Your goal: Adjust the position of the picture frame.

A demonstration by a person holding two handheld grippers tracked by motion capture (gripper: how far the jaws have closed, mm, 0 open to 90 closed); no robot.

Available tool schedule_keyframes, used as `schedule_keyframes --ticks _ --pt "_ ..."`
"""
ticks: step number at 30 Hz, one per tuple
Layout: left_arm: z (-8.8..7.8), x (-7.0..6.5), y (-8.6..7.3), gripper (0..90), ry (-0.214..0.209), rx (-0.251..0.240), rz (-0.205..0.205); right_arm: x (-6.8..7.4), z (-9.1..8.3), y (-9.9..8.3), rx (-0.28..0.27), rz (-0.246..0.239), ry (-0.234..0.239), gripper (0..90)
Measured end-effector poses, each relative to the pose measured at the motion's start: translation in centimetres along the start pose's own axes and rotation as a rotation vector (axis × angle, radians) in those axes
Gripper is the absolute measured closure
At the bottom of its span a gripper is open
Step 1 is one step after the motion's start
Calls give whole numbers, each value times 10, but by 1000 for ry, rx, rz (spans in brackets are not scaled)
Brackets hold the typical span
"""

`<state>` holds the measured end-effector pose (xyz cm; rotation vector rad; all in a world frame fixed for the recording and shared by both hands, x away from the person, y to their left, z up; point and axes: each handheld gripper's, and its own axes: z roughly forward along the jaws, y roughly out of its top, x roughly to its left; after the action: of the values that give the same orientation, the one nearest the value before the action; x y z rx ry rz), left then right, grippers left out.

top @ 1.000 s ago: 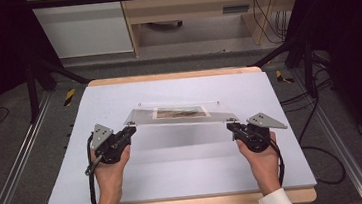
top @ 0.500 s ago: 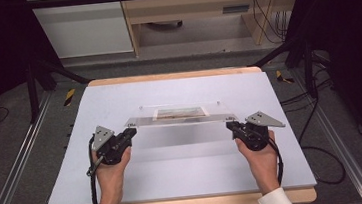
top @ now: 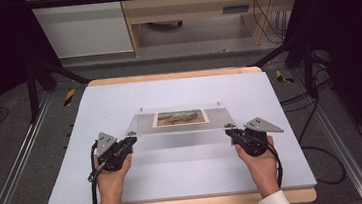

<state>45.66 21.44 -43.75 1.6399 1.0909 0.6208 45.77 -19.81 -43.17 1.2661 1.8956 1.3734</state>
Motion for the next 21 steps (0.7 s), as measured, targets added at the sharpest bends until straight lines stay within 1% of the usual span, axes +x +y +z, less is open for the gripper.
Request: schedule_keyframes --ticks 4,5,6,7,8,10,12,15,16,21 --pt "-1 -2 -5 833 -2 19 4 -2 0 -5 18 -1 4 837" --pt "-1 -3 -6 833 -2 28 7 -2 0 -7 25 2 7 839" --pt "-1 -3 -9 833 -4 49 15 -2 0 -9 34 1 10 839" --pt "-1 -3 -9 833 -4 49 15 -2 0 -9 34 1 10 839" --pt "-1 -2 -11 833 -15 73 27 -2 0 -12 51 3 17 841" --pt "-1 -2 -13 833 -19 81 30 -2 0 -14 56 5 18 842" --pt "0 -2 -18 836 -19 107 43 -1 1 -19 77 7 16 845" --pt "1 -2 -21 837 -17 117 47 -1 1 -23 89 9 15 847" --pt "2 -2 -22 837 -16 122 56 -1 2 -25 98 12 20 849" --pt "3 -3 -26 837 -8 129 63 -2 3 -28 107 3 17 849"
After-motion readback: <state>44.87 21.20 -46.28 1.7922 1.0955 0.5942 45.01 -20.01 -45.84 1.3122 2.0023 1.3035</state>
